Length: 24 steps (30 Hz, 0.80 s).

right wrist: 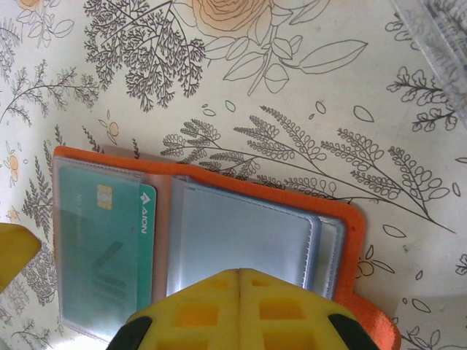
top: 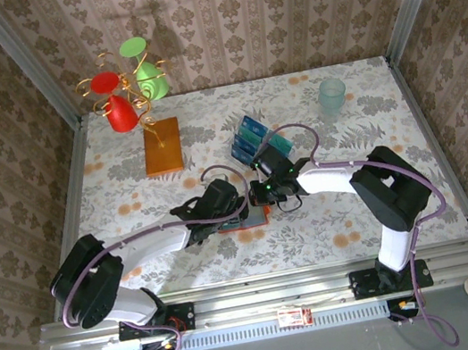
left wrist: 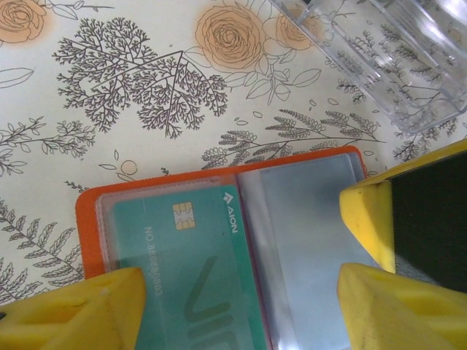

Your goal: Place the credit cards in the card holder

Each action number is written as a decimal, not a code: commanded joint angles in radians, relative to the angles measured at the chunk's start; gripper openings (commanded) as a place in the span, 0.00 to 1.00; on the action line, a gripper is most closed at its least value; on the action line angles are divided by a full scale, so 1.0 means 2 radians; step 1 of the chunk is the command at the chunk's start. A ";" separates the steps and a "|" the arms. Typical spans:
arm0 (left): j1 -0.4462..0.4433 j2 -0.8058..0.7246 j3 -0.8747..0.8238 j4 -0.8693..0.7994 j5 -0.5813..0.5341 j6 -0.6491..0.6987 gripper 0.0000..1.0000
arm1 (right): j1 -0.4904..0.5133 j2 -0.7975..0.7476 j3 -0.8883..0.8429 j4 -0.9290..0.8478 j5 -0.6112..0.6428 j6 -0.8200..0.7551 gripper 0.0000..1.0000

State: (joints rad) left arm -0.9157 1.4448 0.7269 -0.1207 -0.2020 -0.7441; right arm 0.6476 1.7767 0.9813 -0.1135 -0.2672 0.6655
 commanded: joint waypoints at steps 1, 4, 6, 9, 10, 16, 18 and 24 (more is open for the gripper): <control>-0.003 0.009 -0.006 0.001 -0.010 0.011 0.72 | -0.003 0.005 0.014 -0.018 0.001 -0.020 0.04; -0.003 0.013 -0.006 -0.001 -0.012 0.015 0.72 | -0.003 0.003 0.014 -0.025 0.005 -0.027 0.04; -0.003 0.015 -0.008 0.000 -0.013 0.016 0.72 | -0.003 0.002 0.015 -0.030 0.009 -0.030 0.04; -0.003 0.020 -0.009 0.003 -0.013 0.016 0.72 | -0.004 0.003 0.020 -0.037 0.017 -0.036 0.04; -0.002 0.021 -0.009 0.004 -0.013 0.017 0.72 | -0.003 0.004 0.023 -0.040 0.018 -0.037 0.04; -0.003 0.026 -0.010 0.005 -0.012 0.021 0.72 | -0.003 0.014 0.037 -0.051 0.024 -0.046 0.03; -0.003 0.027 -0.010 0.004 -0.011 0.023 0.72 | -0.003 0.019 0.040 -0.051 0.025 -0.047 0.03; -0.003 0.031 -0.010 0.004 -0.009 0.028 0.73 | -0.003 0.039 0.041 -0.049 0.019 -0.049 0.02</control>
State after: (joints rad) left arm -0.9157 1.4925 0.7174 -0.1184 -0.2092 -0.7113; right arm 0.6456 1.8256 1.0405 -0.1776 -0.2390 0.5896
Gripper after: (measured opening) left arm 0.724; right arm 0.044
